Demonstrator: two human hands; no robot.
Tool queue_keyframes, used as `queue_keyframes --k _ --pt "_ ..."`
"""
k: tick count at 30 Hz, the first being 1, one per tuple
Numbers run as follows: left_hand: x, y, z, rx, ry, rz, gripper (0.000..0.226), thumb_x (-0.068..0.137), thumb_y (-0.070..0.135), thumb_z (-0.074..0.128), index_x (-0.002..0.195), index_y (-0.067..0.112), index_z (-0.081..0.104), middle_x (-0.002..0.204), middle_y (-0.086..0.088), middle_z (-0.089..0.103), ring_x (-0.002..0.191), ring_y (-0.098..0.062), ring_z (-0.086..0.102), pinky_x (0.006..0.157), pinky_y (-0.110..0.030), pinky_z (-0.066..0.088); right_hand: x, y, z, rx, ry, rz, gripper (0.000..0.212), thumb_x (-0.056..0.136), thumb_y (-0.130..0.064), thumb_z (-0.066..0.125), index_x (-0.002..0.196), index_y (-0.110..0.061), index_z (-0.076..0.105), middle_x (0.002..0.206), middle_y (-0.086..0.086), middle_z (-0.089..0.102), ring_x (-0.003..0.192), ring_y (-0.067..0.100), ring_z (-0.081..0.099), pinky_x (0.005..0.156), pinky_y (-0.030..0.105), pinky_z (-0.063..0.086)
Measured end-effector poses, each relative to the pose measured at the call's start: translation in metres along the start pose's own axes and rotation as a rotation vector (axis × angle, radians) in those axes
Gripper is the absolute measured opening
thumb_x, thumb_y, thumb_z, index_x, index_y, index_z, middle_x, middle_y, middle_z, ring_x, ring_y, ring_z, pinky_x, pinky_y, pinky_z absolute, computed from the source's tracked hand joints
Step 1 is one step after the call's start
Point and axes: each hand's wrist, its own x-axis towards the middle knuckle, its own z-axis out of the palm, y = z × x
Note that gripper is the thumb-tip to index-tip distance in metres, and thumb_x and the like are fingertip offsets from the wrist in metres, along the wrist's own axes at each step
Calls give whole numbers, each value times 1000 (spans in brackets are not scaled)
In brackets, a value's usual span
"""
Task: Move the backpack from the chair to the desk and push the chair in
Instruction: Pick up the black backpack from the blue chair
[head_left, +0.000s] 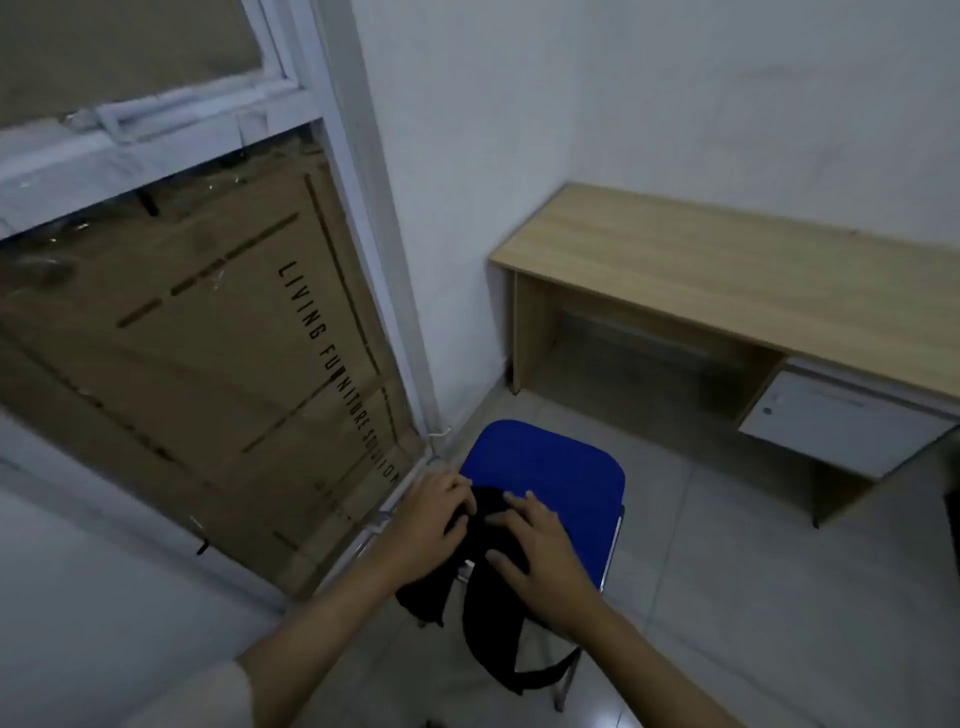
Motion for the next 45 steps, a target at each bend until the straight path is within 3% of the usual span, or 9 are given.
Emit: queue_keyframes --k 2,12,18,24,29,33,36,41,45 --pt "-11 -12 2 -11 -48 7 12 91 18 55 101 19 60 116 4 55 112 -14 48 100 -33 42 0 -10 19 -14 -32 -17 40 94 -43 52 132 -30 47 156 -2 29 147 19 12 121 47 16" --pt "-33 -26 13 49 -188 80 53 88 48 51 135 24 42 129 7 53 117 -10 47 106 -29 35 -1 -26 60 -258 39 88 53 83 -47 51 131 -25 45 121 -5 58 107 16 56 94 36 46" --pt "-28 -51 11 167 -262 259 55 78 22 53 131 23 45 125 2 54 114 -17 48 93 -31 40 -9 -21 59 -424 -2 164 56 74 -30 64 128 -26 48 131 -2 54 102 22 59 71 29 43" --pt "1 -100 -26 131 -530 373 59 79 23 53 136 28 39 131 4 48 116 -13 44 98 -29 39 -32 -7 31 -353 -70 315 78 77 -29 69 142 -34 27 135 -6 45 110 17 53 80 27 47" --pt "36 -106 -48 145 -783 312 57 82 25 58 136 30 39 131 0 50 117 -16 48 100 -36 45 -35 1 -11 -187 -289 467 78 73 -31 79 136 -36 34 132 -6 47 113 17 52 94 34 49" --pt "64 -102 -55 286 -743 354 54 84 11 54 134 26 42 130 -2 53 114 -18 51 96 -37 48 -26 10 -41 -109 -428 598 78 73 -25 82 135 -32 35 131 1 54 113 24 55 98 39 51" --pt "82 -102 -49 498 -603 471 66 86 -2 48 145 23 27 132 -7 53 114 -26 52 97 -40 47 -15 16 -54 -112 -432 642 70 77 -17 77 132 -32 36 126 6 58 107 25 59 95 40 53" --pt "116 -115 -40 820 -349 585 85 85 -4 52 151 18 2 149 -13 34 133 -32 35 113 -44 27 5 17 -43 -310 -88 530 52 81 -13 69 125 -26 44 117 5 61 100 22 57 88 40 52" --pt "124 -119 -31 680 -354 469 92 86 17 62 150 20 -5 155 -16 22 140 -32 25 117 -45 21 16 13 -30 -349 98 434 49 79 -8 67 120 -24 47 112 7 60 99 24 56 85 40 51"
